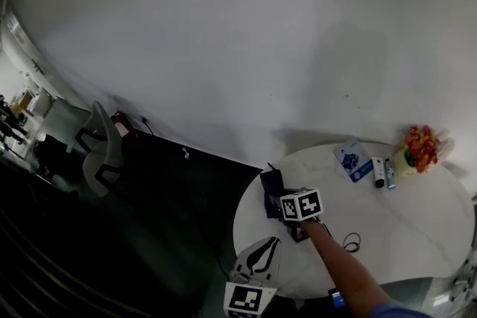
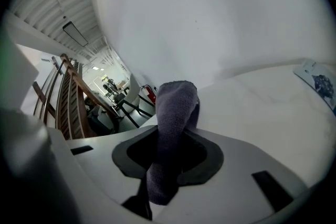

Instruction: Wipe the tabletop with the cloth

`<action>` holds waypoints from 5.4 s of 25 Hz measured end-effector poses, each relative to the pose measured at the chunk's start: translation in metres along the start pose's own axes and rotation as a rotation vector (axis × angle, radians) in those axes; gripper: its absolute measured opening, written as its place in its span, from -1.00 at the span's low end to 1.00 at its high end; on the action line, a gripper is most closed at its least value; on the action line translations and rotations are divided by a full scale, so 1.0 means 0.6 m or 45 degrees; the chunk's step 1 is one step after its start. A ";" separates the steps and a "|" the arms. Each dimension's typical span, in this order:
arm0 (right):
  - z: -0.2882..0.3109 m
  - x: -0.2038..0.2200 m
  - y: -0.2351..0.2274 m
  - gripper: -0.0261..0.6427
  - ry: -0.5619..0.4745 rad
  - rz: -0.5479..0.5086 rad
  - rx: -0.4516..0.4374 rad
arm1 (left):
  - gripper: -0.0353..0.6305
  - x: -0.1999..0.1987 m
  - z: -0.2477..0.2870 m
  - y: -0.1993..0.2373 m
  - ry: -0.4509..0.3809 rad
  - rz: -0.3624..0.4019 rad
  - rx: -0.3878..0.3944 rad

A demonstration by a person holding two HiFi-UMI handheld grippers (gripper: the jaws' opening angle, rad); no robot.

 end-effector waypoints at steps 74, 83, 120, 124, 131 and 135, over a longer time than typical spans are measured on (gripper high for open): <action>-0.915 0.256 -0.898 -0.62 -0.350 0.489 0.485 | -0.82 -0.216 0.405 -0.870 -0.040 0.342 0.768; -1.037 0.318 -0.986 -0.62 -0.402 0.586 0.637 | -0.82 -0.237 0.417 -0.939 -0.086 0.369 0.879; -1.112 0.331 -0.896 -0.62 -0.610 0.666 0.747 | -0.82 -0.211 0.394 -0.841 0.018 0.240 0.750; -1.017 0.296 -0.792 -0.62 -0.514 0.538 0.620 | -0.82 -0.202 0.359 -0.781 0.019 0.234 0.683; -0.836 0.229 -0.597 -0.62 -0.380 0.337 0.381 | -0.82 -0.153 0.283 -0.635 0.035 0.203 0.548; -0.726 0.200 -0.471 -0.62 -0.291 0.216 0.242 | -0.82 -0.124 0.228 -0.528 0.038 0.169 0.421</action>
Point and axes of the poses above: the fingertips, and each gripper's own axes: z forward along the fingers, y to its left, x out of its underside, the point moved 5 cm from there along -z, backward along the fingers, and after that the axes turned 12 degrees about z, right-handed, at the moved point
